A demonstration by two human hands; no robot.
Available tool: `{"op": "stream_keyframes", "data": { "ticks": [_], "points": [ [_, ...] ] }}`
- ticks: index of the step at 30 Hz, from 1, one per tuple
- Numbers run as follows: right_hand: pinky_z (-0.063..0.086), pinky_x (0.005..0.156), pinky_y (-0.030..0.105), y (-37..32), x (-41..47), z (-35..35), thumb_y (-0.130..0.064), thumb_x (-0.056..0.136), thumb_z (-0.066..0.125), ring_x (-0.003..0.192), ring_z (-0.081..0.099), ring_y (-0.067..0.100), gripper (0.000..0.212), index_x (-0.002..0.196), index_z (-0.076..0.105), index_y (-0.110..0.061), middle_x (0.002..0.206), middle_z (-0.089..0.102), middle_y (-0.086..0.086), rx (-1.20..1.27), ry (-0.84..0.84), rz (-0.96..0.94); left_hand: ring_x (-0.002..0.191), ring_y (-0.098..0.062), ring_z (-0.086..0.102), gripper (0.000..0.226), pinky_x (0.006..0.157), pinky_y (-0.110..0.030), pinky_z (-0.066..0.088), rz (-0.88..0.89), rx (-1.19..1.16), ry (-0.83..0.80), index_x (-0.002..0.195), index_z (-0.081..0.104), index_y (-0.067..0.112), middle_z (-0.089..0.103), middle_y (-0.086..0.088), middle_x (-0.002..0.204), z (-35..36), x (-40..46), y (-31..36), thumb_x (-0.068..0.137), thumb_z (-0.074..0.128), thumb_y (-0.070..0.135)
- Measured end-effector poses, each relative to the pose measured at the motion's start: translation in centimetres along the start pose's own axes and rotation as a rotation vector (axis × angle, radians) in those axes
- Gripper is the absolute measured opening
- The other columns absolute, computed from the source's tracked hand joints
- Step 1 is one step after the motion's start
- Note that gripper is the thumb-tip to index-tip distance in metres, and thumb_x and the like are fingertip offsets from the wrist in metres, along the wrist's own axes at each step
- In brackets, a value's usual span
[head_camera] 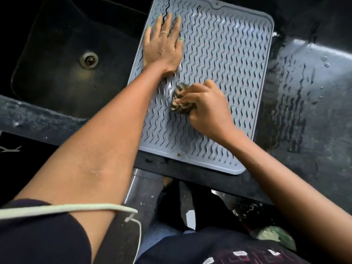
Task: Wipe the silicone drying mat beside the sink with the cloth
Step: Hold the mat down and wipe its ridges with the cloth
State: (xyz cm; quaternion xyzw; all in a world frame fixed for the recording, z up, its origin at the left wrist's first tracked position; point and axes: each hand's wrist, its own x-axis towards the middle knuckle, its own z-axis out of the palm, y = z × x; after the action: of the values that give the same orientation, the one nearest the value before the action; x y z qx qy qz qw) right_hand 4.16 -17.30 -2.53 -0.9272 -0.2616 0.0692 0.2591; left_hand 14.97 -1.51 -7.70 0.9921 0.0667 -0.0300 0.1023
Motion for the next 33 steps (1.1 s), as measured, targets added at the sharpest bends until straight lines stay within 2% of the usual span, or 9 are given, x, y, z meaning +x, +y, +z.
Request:
{"op": "stream_keyframes", "data": {
  "ticks": [4, 6, 10, 15, 20, 24, 27, 31, 33],
  "points": [
    [0.057, 0.081, 0.040, 1.2, 3.9, -2.5, 0.009, 0.072, 0.048, 0.089, 0.064, 0.017, 0.039, 0.081, 0.070, -0.021, 0.089, 0.068, -0.001, 0.348, 0.165, 0.165, 0.150, -0.021, -0.007, 0.056, 0.121, -0.041, -0.003, 0.040, -0.025, -0.143, 0.153, -0.002, 0.026, -0.006, -0.001, 0.162, -1.1, 0.6, -0.5, 0.102, 0.018, 0.038],
    [0.050, 0.092, 0.033, 2.7, 7.8, -2.7, 0.002, 0.080, 0.048, 0.103, 0.057, 0.016, 0.036, 0.101, 0.069, -0.017, 0.109, 0.065, 0.002, 0.149, 0.291, 0.225, 0.149, -0.021, -0.008, 0.054, 0.121, -0.040, -0.005, 0.038, -0.074, -0.182, 0.154, -0.001, 0.025, -0.007, -0.001, 0.162, -1.8, 0.7, -0.7, 0.103, 0.016, 0.035],
    [0.039, 0.095, 0.038, 4.0, 11.0, -0.7, -0.007, 0.084, 0.046, 0.126, 0.038, 0.025, 0.039, 0.117, 0.062, -0.020, 0.132, 0.052, 0.001, -0.231, 0.226, 0.266, 0.150, -0.021, -0.005, 0.051, 0.120, -0.037, -0.005, 0.018, -0.154, -0.187, 0.153, 0.007, 0.026, -0.001, -0.001, 0.163, -2.0, 0.4, -0.6, 0.103, 0.016, 0.029],
    [0.039, 0.082, 0.035, 0.1, 3.5, 2.2, -0.002, 0.083, 0.052, 0.104, 0.046, 0.024, 0.032, 0.105, 0.069, -0.016, 0.123, 0.061, 0.000, -0.143, 0.202, 0.057, 0.142, -0.030, 0.026, 0.051, 0.117, -0.044, 0.020, -0.015, -0.238, -0.238, 0.142, 0.035, 0.027, 0.030, -0.012, 0.154, -1.6, 1.4, -0.6, 0.092, 0.030, 0.039],
    [0.047, 0.072, 0.043, -3.3, -4.2, 3.0, -0.001, 0.074, 0.057, 0.090, 0.053, 0.030, 0.029, 0.094, 0.074, -0.012, 0.105, 0.070, 0.003, 0.002, 0.049, -0.088, 0.149, -0.025, -0.010, 0.062, 0.120, -0.045, -0.007, 0.007, -0.143, -0.209, 0.152, 0.008, 0.034, -0.005, -0.003, 0.162, -1.6, 1.5, -0.9, 0.095, 0.028, 0.044],
    [0.054, 0.072, 0.036, -2.4, -0.5, 0.4, -0.005, 0.072, 0.050, 0.083, 0.061, 0.021, 0.028, 0.085, 0.073, -0.012, 0.087, 0.070, 0.003, 0.256, 0.208, 0.061, 0.150, -0.027, 0.001, 0.058, 0.120, -0.044, 0.000, 0.065, -0.076, -0.182, 0.152, 0.015, 0.027, 0.006, -0.007, 0.162, -1.8, 0.9, -0.8, 0.097, 0.028, 0.042],
    [0.050, 0.080, 0.032, 0.7, 5.5, -0.5, -0.009, 0.080, 0.047, 0.096, 0.057, 0.020, 0.027, 0.096, 0.068, -0.013, 0.100, 0.066, 0.005, 0.119, 0.442, 0.230, 0.146, -0.029, 0.018, 0.054, 0.117, -0.040, 0.012, 0.120, -0.060, -0.150, 0.149, 0.025, 0.022, 0.022, -0.009, 0.158, -1.6, -0.1, -1.2, 0.099, 0.029, 0.039],
    [0.037, 0.075, 0.020, 2.6, 9.5, 0.6, -0.009, 0.085, 0.040, 0.093, 0.040, 0.015, 0.020, 0.080, 0.044, -0.028, 0.086, 0.047, -0.003, -0.138, 0.364, 0.365, 0.142, -0.029, 0.028, 0.053, 0.117, -0.039, 0.017, 0.226, 0.043, -0.036, 0.145, 0.031, 0.015, 0.031, -0.011, 0.154, -0.7, -1.8, -2.2, 0.099, 0.024, 0.040],
    [0.033, 0.080, 0.025, 1.7, 8.9, 1.8, -0.008, 0.079, 0.039, 0.101, 0.048, 0.018, 0.027, 0.091, 0.055, -0.026, 0.100, 0.057, -0.001, -0.215, 0.376, 0.312, 0.138, -0.032, 0.032, 0.051, 0.114, -0.041, 0.021, 0.222, 0.066, -0.039, 0.141, 0.035, 0.011, 0.036, -0.015, 0.150, -0.6, -1.9, -2.5, 0.099, 0.023, 0.038]
  ]
}}
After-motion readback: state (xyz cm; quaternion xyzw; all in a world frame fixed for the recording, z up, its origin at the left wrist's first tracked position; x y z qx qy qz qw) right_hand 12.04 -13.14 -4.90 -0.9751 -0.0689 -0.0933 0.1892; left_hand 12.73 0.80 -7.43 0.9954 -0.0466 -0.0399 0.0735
